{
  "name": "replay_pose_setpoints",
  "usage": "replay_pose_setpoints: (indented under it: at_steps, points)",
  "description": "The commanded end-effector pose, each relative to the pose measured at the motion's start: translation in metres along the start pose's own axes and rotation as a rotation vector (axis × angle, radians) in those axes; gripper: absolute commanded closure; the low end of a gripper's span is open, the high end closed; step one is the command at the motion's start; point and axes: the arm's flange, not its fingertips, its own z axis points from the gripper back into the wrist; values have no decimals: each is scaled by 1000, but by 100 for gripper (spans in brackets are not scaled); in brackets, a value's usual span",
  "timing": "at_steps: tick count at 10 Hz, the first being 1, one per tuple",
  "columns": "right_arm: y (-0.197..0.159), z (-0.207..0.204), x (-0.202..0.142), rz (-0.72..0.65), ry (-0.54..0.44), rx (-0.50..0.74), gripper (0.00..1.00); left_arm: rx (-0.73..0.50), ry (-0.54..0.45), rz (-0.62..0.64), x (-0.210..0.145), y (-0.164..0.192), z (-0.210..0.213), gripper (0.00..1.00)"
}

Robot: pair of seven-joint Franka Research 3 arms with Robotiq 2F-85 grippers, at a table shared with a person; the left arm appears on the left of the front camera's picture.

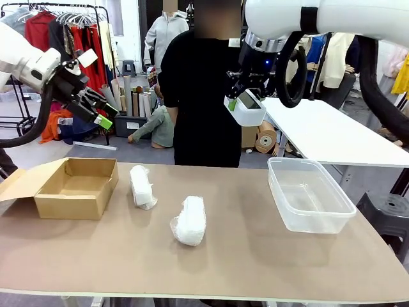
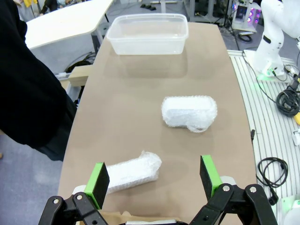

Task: Separate and place wrapped and unwrapped clocks.
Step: If the picked Digital clock is wrapped, place it in the Package Box ; if not, place it in the Organizing box.

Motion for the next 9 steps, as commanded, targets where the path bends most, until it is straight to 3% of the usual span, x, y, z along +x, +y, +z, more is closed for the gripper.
replay_pose_setpoints:
  at_steps: [1,9]
  points:
    - [-2,4,0,-3,-6,0,100,4,-2,-2,2,-1,2,0]
    - [-2,4,0,-3,-6,0,100,4,-2,-2,2,-1,2,0]
